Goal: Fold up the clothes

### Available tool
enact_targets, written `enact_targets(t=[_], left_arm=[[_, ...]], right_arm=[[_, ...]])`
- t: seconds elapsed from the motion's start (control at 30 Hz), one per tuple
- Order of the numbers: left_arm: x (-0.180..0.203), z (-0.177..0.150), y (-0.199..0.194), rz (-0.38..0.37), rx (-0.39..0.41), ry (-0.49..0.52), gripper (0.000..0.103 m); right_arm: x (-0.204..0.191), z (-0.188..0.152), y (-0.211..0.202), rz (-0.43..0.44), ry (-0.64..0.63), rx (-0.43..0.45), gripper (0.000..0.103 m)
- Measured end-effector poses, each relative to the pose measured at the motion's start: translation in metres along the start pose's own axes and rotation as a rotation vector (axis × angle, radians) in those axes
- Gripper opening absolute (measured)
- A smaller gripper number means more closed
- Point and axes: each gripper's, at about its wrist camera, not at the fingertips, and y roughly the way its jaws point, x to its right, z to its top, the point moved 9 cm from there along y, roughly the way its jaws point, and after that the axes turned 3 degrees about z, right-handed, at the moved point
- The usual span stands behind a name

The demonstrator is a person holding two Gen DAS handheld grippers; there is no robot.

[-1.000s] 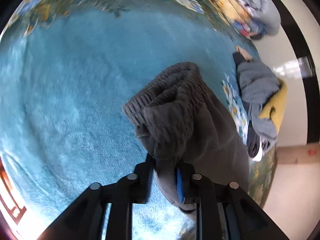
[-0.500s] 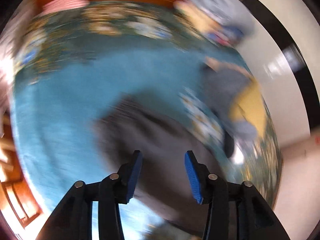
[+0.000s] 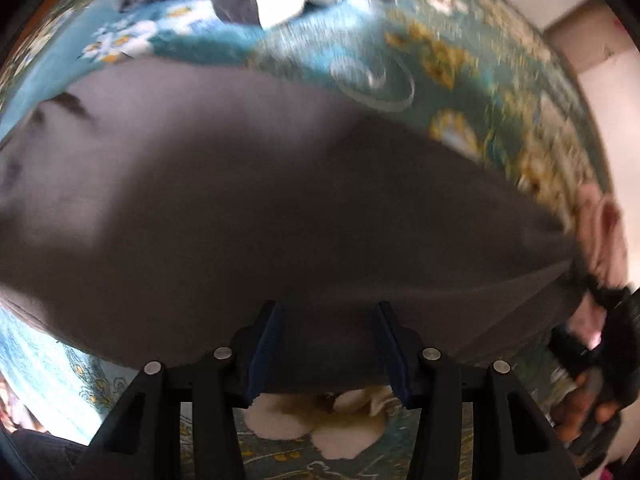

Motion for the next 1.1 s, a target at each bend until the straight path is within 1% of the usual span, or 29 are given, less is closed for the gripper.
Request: enact_targets(t=[0.1,0.13,0.17,0.2,0.27,0.3,0.33,0.37,0.4,0.43,0.5,0.6,0.7,0.8,0.87,0.93,1.03,1.1], left_arm=[[-0.003,-0.004,0.013,-0.001,-0.045,-0.012,0.052],[-0.003,-0.005,0.012,-0.001,-0.045,-0.010,0.053],[-0.002,-0.006,0.012,0.001,-0.044,-0.003,0.054],[0.000,-0.007,0.012,0.004,-0.044,0.007,0.056],[0.003,-0.011,0.012,0.016,-0.044,0.033,0.057],[0.003,-0.011,0.011,0.016,-0.040,0.034,0.058],[0.003,-0.011,0.008,0.002,-0.032,0.026,0.058],[0.002,-0.009,0.003,-0.037,-0.016,0.000,0.058],[-0.001,-0.005,-0.006,-0.103,0.014,-0.045,0.058],[-0.006,0.000,-0.016,-0.150,0.051,-0.089,0.058],[-0.028,0.012,-0.046,-0.235,0.168,-0.208,0.058],[-0.074,0.021,-0.084,-0.375,0.299,-0.399,0.058],[-0.123,0.025,-0.118,-0.513,0.403,-0.564,0.058],[-0.161,0.016,-0.144,-0.598,0.479,-0.657,0.060],[-0.179,0.007,-0.160,-0.594,0.521,-0.670,0.061],[-0.195,0.000,-0.170,-0.579,0.553,-0.682,0.062],[-0.212,-0.009,-0.173,-0.565,0.572,-0.706,0.064],[-0.217,-0.010,-0.168,-0.575,0.565,-0.724,0.064]], right_arm=[[0.001,0.001,0.002,-0.006,0.022,0.021,0.070],[0.001,0.001,0.002,-0.012,0.025,0.024,0.068],[0.000,0.001,0.002,-0.018,0.029,0.027,0.057],[-0.001,0.001,0.002,-0.024,0.032,0.030,0.054],[-0.005,0.000,0.000,-0.038,0.029,0.040,0.037],[-0.008,0.000,-0.001,-0.046,0.022,0.045,0.037],[-0.014,0.000,-0.004,-0.062,-0.003,0.048,0.034],[-0.020,0.000,-0.006,-0.078,-0.028,0.050,0.033],[-0.027,0.000,-0.008,-0.093,-0.054,0.053,0.032],[-0.036,0.000,-0.012,-0.099,-0.082,0.057,0.032],[-0.066,-0.002,-0.019,-0.124,-0.194,0.069,0.031],[-0.126,-0.015,-0.020,-0.165,-0.427,0.086,0.031],[-0.188,-0.038,-0.011,-0.200,-0.668,0.084,0.031],[-0.233,-0.073,0.016,-0.251,-0.870,0.061,0.031],[-0.251,-0.100,0.040,-0.280,-0.961,0.020,0.031],[-0.260,-0.122,0.063,-0.319,-1.025,-0.016,0.031],[-0.266,-0.153,0.103,-0.415,-1.143,-0.053,0.031],[-0.263,-0.171,0.125,-0.483,-1.213,-0.079,0.031]])
